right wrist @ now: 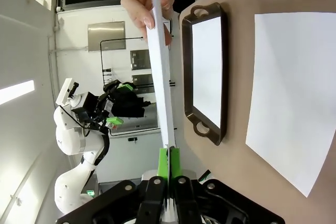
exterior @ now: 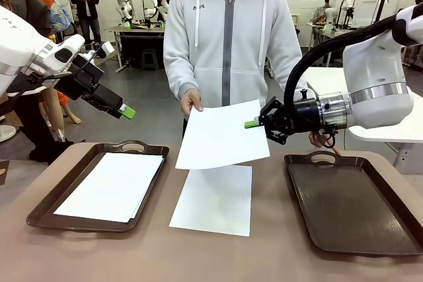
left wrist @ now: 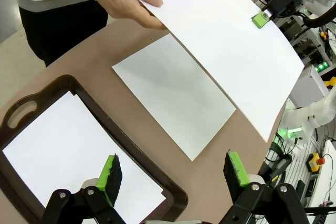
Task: Sort the A4 documents.
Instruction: Receive the A4 Paper.
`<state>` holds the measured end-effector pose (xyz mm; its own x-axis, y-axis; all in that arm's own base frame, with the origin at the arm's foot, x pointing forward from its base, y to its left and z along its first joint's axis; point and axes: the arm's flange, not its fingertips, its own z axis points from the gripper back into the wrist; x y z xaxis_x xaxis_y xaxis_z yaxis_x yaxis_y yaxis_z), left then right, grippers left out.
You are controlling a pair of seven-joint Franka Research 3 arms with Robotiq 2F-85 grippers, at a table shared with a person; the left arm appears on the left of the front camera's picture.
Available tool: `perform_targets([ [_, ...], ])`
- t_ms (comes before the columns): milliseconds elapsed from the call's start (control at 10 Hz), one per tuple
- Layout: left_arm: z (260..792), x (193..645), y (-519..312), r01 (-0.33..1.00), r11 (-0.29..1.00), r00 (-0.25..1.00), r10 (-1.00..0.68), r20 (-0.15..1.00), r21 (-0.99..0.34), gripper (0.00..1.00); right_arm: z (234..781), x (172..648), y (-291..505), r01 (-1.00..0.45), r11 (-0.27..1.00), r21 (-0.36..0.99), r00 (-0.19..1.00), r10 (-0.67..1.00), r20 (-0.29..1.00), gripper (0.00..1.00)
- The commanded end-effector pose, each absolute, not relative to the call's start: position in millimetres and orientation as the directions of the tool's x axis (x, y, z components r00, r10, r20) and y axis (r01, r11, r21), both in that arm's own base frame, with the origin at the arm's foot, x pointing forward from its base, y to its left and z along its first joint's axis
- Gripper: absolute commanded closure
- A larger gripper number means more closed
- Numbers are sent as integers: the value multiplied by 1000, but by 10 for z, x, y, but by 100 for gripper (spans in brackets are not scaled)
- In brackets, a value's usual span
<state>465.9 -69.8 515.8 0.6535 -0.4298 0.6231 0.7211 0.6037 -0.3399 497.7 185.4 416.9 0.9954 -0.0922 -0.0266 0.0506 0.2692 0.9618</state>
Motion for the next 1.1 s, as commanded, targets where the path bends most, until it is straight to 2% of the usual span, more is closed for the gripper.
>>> perform_targets([
  [0, 5165, 4661, -691, 720, 607, 652, -427, 626, -337, 0, 4201, 5019, 1870, 33, 200, 979, 999, -26, -28, 100],
  [100, 5165, 4661, -691, 720, 607, 652, -427, 626, -337, 0, 4169, 4977, 1854, 51, 269, 962, 995, -92, -27, 100],
  [1000, 5165, 4661, -691, 720, 607, 652, -427, 626, -337, 0, 4169, 4977, 1854, 51, 269, 962, 995, -92, -27, 100],
])
